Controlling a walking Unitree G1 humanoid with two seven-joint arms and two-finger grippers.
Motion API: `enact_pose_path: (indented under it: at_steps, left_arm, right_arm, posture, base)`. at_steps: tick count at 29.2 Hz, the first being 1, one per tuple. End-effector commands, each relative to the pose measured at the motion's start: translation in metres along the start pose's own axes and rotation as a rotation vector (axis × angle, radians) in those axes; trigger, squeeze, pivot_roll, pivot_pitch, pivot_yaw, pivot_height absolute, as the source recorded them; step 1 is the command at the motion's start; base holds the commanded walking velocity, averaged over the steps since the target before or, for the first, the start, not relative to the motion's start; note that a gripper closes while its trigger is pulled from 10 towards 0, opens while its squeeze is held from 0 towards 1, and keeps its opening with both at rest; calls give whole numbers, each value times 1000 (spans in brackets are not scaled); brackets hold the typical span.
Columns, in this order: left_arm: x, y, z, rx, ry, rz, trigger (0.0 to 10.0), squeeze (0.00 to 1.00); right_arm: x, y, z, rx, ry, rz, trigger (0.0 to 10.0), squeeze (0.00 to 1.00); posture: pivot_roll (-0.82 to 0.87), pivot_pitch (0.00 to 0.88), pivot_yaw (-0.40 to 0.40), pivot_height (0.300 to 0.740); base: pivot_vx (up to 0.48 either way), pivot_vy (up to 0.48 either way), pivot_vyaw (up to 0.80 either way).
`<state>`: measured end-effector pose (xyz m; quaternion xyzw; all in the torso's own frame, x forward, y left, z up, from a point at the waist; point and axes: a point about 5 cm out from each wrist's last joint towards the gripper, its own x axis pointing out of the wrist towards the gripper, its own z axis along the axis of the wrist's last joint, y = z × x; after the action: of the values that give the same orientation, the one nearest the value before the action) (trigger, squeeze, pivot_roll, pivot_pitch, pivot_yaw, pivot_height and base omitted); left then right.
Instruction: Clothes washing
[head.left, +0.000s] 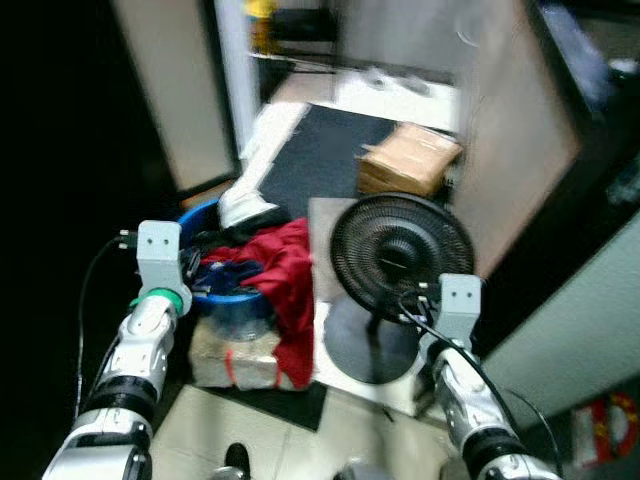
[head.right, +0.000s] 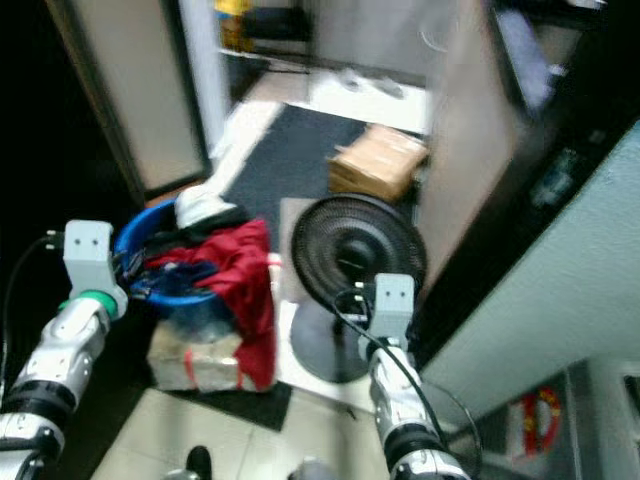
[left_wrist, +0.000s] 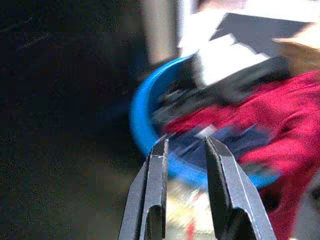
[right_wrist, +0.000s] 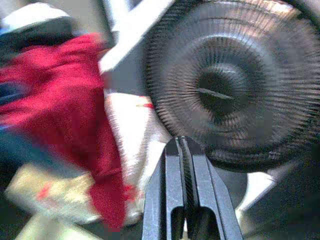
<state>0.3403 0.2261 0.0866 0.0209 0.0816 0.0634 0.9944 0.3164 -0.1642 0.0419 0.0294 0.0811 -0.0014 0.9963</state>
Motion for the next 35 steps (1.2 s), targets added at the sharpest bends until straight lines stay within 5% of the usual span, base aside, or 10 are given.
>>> enact_pose_path:
  at_steps: [1,15,35]
  left_arm:
    - [1,-3,0,-1,4,-10,10000,0]
    - [1,-1,1,10,-2,8,10000,0]
    - [1,-3,0,6,-7,6,10000,0]
  right_arm:
    - [-3,-6,-5,5,19,-25,10000,0]
    - [-3,-6,-5,2,20,-22,10000,0]
    - [-4,-4,-6,-32,18,-4,10000,0]
  posture:
    - [-26,24,25,740]
    - [-25,39,24,740]
    - [-29,46,22,740]
  base:
    - [-375,0,0]
    - [-94,0,0]
    - [457,0,286]
